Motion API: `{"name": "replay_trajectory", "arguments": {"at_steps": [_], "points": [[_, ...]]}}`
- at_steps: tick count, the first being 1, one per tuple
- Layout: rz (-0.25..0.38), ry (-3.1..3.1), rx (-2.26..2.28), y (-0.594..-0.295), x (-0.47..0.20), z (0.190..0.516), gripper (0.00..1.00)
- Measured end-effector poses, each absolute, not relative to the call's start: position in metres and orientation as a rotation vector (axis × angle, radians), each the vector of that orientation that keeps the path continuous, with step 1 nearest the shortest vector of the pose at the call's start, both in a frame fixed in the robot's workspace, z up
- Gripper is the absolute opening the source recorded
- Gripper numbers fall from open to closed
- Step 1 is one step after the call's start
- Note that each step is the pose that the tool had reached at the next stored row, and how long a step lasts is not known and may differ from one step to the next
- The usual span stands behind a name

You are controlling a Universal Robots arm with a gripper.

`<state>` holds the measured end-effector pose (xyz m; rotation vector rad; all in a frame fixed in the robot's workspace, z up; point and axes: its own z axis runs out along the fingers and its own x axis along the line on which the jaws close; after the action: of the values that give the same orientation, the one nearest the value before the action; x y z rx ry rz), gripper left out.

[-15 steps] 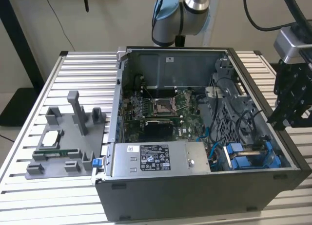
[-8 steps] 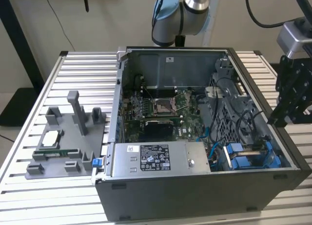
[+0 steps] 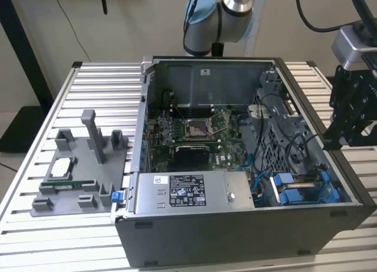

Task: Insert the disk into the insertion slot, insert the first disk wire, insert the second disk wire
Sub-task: 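Insert the first disk wire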

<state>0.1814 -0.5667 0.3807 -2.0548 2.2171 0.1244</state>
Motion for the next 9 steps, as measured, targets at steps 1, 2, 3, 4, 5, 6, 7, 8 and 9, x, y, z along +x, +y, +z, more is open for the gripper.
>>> {"name": "replay_trajectory", "arguments": {"at_steps": [1,2,3,4,5,6,7,8,9], "points": [[0.127,2.217,-2.054,-0.567,0.182,0.380,1.00],[0.130,2.218,-2.055,-0.567,0.184,0.379,1.00],[0.136,2.221,-2.057,-0.567,0.186,0.378,1.00],[0.143,2.224,-2.059,-0.567,0.188,0.378,1.00],[0.150,2.228,-2.062,-0.567,0.190,0.377,1.00],[0.158,2.232,-2.064,-0.567,0.192,0.377,1.00],[0.166,2.236,-2.067,-0.567,0.193,0.376,1.00],[0.175,2.241,-2.070,-0.567,0.194,0.376,1.00],[0.184,2.245,-2.073,-0.567,0.195,0.376,1.00]]}}
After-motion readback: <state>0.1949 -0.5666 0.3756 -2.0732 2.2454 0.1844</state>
